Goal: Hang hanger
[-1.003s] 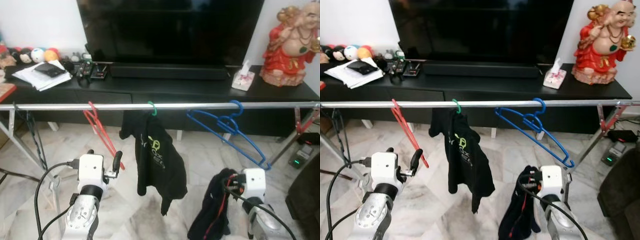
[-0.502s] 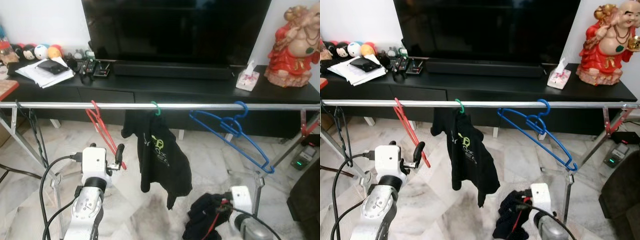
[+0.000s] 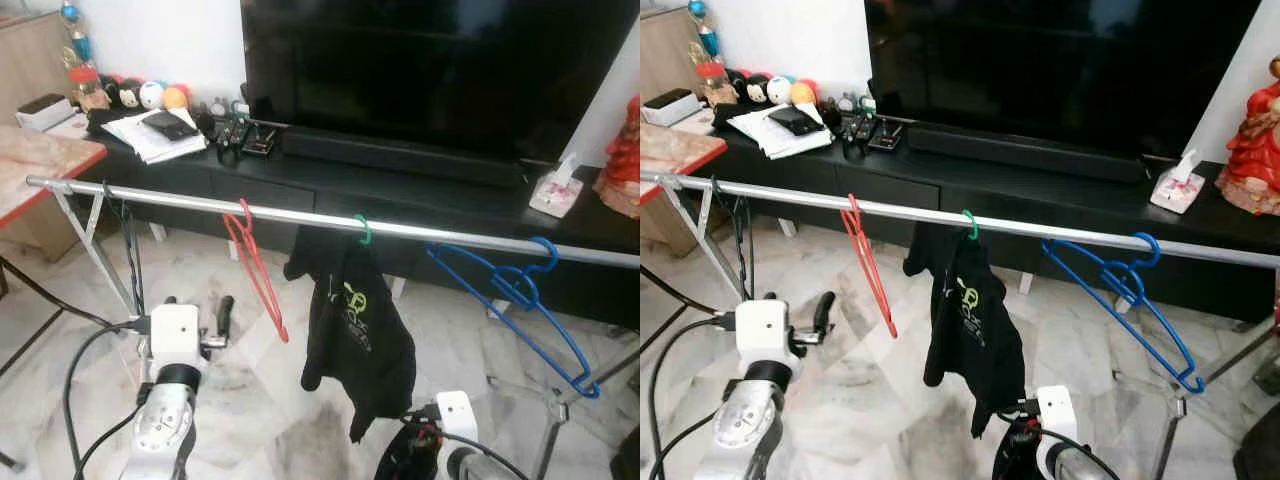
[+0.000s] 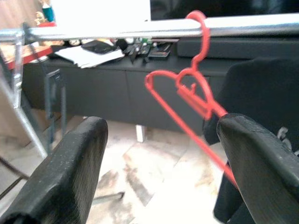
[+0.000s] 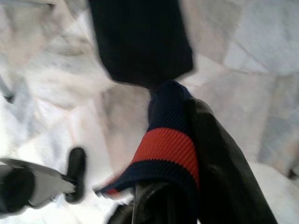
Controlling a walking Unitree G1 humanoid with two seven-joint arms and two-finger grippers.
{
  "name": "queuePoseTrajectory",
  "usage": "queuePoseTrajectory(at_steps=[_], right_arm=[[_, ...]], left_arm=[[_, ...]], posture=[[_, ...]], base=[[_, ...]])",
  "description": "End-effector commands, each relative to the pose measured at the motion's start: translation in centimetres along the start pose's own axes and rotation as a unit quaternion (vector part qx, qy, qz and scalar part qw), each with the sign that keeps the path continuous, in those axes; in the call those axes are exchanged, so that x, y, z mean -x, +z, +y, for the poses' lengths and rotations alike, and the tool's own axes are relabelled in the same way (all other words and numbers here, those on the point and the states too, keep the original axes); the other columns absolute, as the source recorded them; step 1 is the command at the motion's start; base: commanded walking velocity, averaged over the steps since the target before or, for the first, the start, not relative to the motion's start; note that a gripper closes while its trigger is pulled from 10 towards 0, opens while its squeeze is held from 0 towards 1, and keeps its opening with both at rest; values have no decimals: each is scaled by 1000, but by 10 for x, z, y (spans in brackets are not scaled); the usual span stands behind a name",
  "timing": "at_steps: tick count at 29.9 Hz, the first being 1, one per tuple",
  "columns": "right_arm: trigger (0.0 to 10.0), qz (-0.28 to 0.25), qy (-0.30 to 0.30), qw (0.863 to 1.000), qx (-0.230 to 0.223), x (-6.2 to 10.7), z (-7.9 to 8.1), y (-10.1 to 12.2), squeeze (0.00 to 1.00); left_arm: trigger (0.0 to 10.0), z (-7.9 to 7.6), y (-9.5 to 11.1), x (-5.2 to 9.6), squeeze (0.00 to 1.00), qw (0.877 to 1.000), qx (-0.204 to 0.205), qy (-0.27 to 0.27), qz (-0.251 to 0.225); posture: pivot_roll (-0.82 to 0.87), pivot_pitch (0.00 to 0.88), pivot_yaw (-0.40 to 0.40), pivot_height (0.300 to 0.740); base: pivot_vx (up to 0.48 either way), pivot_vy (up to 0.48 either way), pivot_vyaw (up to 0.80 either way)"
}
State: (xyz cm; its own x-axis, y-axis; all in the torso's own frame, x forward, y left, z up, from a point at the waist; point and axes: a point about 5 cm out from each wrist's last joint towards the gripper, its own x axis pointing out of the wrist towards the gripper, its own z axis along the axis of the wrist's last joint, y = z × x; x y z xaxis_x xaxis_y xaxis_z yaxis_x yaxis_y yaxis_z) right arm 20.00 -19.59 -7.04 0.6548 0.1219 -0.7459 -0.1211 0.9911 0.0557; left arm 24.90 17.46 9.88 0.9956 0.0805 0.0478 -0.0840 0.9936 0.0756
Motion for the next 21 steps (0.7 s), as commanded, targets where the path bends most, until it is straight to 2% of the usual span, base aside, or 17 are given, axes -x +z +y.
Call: queuePoseTrajectory(at_steps=[1, 15, 17, 21], right_arm=[[10000, 11, -10, 1000, 5, 2, -6, -3, 0], [10000, 25, -47, 998, -22, 7, -20, -11, 0], [10000, 35, -47, 998, -22, 8, -19, -18, 0], [10000, 41, -46, 998, -23, 9, -17, -22, 0]], left_arm=[[10000, -3, 6, -1, 0, 1000, -7, -4, -17], [10000, -6, 6, -1, 0, 999, -3, -37, -5], [10000, -12, 1, 3, 0, 998, -6, -64, 17], [10000, -8, -1, 6, 0, 998, -14, -50, 30]], posture=[[64, 0, -97, 740], [59, 0, -63, 740], [59, 0, -63, 740], [64, 0, -65, 740]], base=[[266, 0, 0], [269, 0, 0], [0, 0, 0], [0, 0, 0]])
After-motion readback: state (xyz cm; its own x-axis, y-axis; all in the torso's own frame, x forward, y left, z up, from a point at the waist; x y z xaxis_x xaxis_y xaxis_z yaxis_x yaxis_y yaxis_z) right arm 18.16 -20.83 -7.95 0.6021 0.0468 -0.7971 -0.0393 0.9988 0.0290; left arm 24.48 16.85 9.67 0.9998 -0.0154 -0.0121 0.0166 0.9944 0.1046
